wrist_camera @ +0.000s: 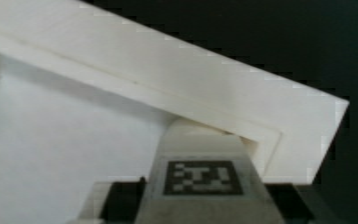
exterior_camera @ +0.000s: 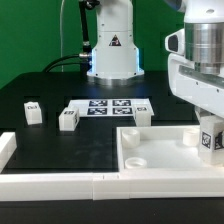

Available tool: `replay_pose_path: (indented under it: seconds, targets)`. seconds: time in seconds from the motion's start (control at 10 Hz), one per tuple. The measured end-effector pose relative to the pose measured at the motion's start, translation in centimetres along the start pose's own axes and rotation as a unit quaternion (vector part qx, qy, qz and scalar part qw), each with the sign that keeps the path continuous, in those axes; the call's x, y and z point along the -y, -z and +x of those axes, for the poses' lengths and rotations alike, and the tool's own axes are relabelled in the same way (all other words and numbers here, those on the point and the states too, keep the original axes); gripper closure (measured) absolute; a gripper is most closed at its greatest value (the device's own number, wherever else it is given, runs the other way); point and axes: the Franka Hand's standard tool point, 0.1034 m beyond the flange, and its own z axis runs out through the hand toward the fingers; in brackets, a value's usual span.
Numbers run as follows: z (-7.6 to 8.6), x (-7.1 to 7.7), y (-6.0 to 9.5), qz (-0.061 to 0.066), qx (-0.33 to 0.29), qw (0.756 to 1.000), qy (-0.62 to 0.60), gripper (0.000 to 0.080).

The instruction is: Assemble one leg

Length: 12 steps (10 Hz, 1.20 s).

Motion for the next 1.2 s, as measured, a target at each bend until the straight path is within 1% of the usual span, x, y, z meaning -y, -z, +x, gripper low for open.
replay_pose_path:
  seconds: [0.1,0.2,0.3,0.4,0.5,0.6,0.7,0.8,0.9,1.0,1.1,1.2]
  targets:
    - [0.00,0.00,0.00,0.000,0.001,1.000,-0.017,0.0509]
    - [-0.03,0.00,-0.01,0.000,0.001,1.000,-0.008,0.0509]
    - [-0.06,0.01,0.00,0.000,0.001,1.000,0.027,0.0335]
    - [-0.17,0.07,0.03,0.001,0.001,0.999,0.037,0.0216]
    - [-0.28,0.08,0.02,0.000,0.000,0.996,0.084,0.0216]
    - [-0.30,0.06,-0.05,-0.001,-0.004,0.984,0.178,0.0164]
    - [-0.28,0.04,-0.34,0.000,-0.006,0.969,0.246,0.0154]
    - [-0.20,-0.04,-0.64,-0.002,-0.006,0.950,0.312,0.0154]
    - [-0.21,-0.03,-0.73,-0.007,-0.005,0.930,0.368,0.0151]
    - [-0.17,0.13,-0.66,-0.010,-0.007,0.904,0.427,0.0151]
    - [-0.15,0.16,-0.66,-0.011,-0.008,0.892,0.452,0.0151]
    - [-0.01,0.12,-0.64,-0.018,-0.012,0.856,0.517,0.0151]
